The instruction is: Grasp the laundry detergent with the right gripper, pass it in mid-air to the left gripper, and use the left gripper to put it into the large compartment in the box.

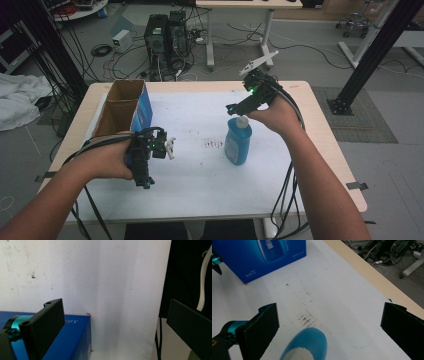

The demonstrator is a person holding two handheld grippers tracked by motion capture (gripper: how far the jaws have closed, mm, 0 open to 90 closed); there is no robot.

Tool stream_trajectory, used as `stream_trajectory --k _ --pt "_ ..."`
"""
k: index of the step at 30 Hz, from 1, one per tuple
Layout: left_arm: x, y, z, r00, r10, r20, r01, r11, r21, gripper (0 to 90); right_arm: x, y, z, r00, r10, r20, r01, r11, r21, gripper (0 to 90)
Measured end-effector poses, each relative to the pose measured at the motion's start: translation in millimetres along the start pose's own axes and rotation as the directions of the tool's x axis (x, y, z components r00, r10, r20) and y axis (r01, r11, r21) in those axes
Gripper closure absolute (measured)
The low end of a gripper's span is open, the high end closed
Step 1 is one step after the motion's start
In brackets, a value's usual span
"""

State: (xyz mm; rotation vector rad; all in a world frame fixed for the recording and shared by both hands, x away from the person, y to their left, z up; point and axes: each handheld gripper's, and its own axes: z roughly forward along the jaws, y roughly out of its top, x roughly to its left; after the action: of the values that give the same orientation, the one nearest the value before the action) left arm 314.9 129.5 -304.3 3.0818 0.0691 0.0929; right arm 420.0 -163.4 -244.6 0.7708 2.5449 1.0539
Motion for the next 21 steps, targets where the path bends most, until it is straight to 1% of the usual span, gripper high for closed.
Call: stream_trajectory --k 1,4,7,12,14,16,17,21 --pt "-0.3 0.8 -0.3 1.0 -0.001 0.0 0.001 1.0 -0.001 1.7 -6.1 -6.6 -5.2 0.9994 0.032 0.012 -0.031 0.999 -0.022 0.8" --pt "-0.7 2.2 0.1 1.0 0.003 0.002 -0.003 1.0 -0.003 1.7 -13.1 -15.1 -13.3 0.9973 0.073 0.009 -0.072 0.995 -0.067 0.8" --pt "-0.5 3.0 0.3 1.0 0.006 0.001 -0.006 1.0 0.002 1.7 -18.6 -24.6 -20.9 0.9948 0.102 0.01 -0.1 0.989 -0.112 0.8" --pt "-0.1 4.6 0.2 1.0 0.007 0.002 -0.007 1.0 0.004 1.7 -20.6 -43.0 -31.4 0.9918 0.127 0.015 -0.123 0.981 -0.148 0.8" --pt "-0.1 5.5 0.8 1.0 0.01 0.001 -0.01 0.9999 0.004 1.7 -19.7 -53.0 -35.2 0.9905 0.137 0.016 -0.132 0.979 -0.154 0.8" --pt "-0.3 6.4 1.1 0.9999 0.011 0.001 -0.011 0.9999 0.006 1.7 -19.4 -56.5 -36.4 0.9903 0.138 0.017 -0.134 0.979 -0.156 0.8" --pt "-0.3 6.7 1.4 0.9999 0.014 0.002 -0.014 0.9999 0.007 1.7 -18.1 -64.8 -39.6 0.9891 0.145 0.025 -0.139 0.976 -0.166 0.8" --pt "-1.4 8.5 1.5 0.9998 0.02 0.001 -0.02 0.9998 0.005 1.7 -14.5 -81.5 -47.7 0.9873 0.155 0.035 -0.147 0.973 -0.181 0.8"
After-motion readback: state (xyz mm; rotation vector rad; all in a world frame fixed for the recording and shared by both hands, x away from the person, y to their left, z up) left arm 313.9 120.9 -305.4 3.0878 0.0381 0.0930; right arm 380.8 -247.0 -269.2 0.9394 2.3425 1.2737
